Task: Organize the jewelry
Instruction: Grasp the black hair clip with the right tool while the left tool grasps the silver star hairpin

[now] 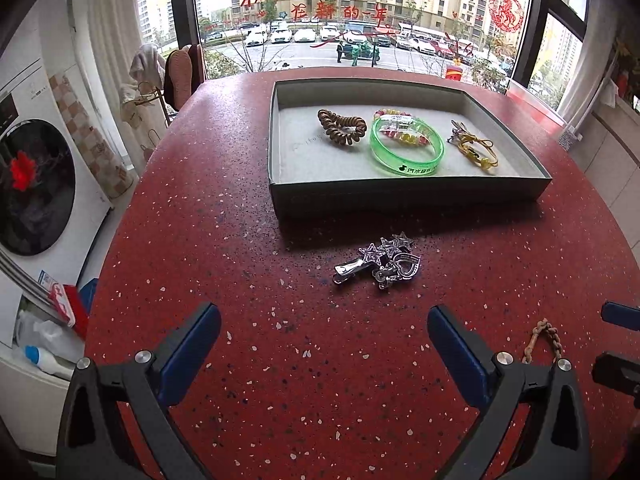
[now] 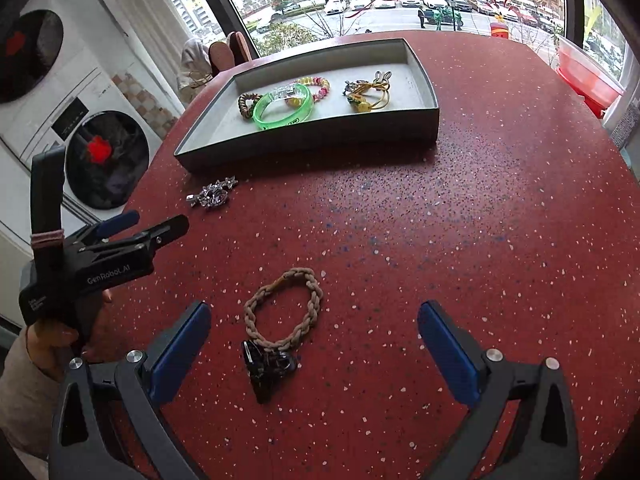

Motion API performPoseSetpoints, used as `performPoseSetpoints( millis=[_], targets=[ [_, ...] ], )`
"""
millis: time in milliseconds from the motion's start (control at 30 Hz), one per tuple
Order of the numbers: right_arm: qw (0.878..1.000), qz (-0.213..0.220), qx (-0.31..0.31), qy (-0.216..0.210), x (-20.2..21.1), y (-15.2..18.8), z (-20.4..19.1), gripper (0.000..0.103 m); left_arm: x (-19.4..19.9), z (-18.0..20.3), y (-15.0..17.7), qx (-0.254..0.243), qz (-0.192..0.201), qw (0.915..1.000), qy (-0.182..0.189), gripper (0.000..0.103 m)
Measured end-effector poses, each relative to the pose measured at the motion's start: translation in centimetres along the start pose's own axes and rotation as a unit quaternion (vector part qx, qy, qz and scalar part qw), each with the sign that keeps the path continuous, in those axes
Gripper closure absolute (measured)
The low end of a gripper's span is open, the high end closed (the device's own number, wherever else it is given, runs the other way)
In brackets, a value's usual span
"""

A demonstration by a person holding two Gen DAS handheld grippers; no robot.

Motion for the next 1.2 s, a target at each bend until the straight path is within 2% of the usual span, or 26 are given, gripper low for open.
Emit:
performPoseSetpoints(
  millis=[333,533,700,933,1000,1133,1200],
  targets=[
    [1.0,-0.008,0.015,0.008,-0.3,2.7,-1.5,0.0,-0.6,-1.8,-0.9,-0.002,0.011,0.9997,-0.021,0.0],
    [0.999,-0.01,0.03,0.025,-0.8,3.3,-2.6,0.001,-1.9,-2.9,-1.5,-0.009,0.002,0.9993,-0.037,0.0],
    [0.998,-0.018,0.041,0.043,-1.5,3.8,-3.4,0.01,-2.7,-2.3,-2.0,-0.024,-0.001,0.9991,-0.035,0.0],
    [0.995,-0.02,0.053,0.078,-2.2,3.9,-3.9,0.037,-3.0,-0.6,-3.0,-0.045,0.0,0.9988,-0.022,0.001],
    [0.995,-0.018,0.055,0.086,-2.2,3.8,-3.9,0.045,-3.0,0.0,-3.2,-0.05,0.0,0.9986,-0.014,0.01],
    [0.993,-0.015,0.059,0.098,-2.1,3.8,-3.8,0.054,-3.0,1.1,-3.5,-0.064,0.0,0.9979,-0.01,0.012],
    [0.993,-0.013,0.061,0.104,-2.1,3.8,-3.7,0.057,-2.9,1.6,-3.6,-0.07,-0.001,0.9975,-0.005,0.017]
  ],
)
Point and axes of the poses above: each gripper's, at about its wrist camera, not at the fingertips, and x roughly against the way its jaws point, z to its right, y to its underside, the point moved 7 cm from there along -x, roughly the way its jaws point, and after that the axes turned 11 degrees about -z, right-handed, at the moved point
